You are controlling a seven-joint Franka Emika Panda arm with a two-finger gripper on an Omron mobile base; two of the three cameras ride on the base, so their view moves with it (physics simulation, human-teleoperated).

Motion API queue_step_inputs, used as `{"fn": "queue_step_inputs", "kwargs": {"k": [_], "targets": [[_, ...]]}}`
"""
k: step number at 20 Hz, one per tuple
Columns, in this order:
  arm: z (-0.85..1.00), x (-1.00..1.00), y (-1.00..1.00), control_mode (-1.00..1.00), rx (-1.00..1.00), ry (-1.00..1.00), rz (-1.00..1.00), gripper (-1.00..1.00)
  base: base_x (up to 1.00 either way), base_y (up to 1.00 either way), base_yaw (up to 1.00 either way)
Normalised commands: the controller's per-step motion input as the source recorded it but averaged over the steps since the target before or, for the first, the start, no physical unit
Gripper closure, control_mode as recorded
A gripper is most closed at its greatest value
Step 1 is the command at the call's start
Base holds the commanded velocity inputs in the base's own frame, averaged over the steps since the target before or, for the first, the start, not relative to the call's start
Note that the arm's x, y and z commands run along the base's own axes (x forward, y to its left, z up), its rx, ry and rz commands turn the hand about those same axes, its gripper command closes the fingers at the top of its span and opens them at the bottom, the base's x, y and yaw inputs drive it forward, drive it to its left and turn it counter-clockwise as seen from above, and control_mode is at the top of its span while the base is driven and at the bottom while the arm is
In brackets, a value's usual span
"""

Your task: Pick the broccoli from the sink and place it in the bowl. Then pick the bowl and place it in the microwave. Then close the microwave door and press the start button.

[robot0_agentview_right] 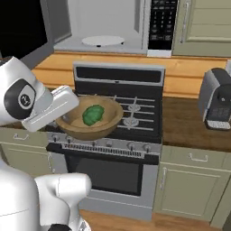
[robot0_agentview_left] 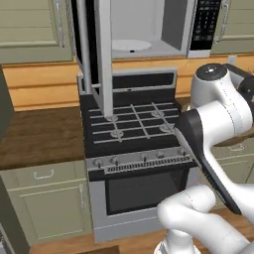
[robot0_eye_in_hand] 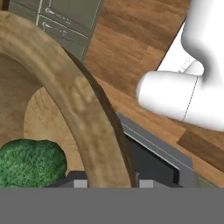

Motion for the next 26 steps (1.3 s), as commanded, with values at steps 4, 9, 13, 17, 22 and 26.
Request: {"fn": "queue_step_inputs", "kwargs": {"k": [4,9,13,17,22,26], "targets": [[0.0,0.0,0.0,1.0,0.0,0.0,0.0,1.0,0.81,0.0,0.02],[0.0,0.0,0.0,1.0,0.0,0.0,0.0,1.0,0.61,-0.09,0.04],[0.0,0.0,0.0,1.0,0.0,0.0,0.0,1.0,0.26,-0.15,0.0],[0.0,0.0,0.0,1.0,0.0,0.0,0.0,1.0,0.26,-0.29,0.0],[0.03,0.09,-0.02,-1.0,0.04,-0.01,0.0,1.0,0.29,-0.22,0.0],[0.53,0.7,0.06,-1.0,0.16,-0.07,0.06,1.0,0.0,0.0,0.0]]}}
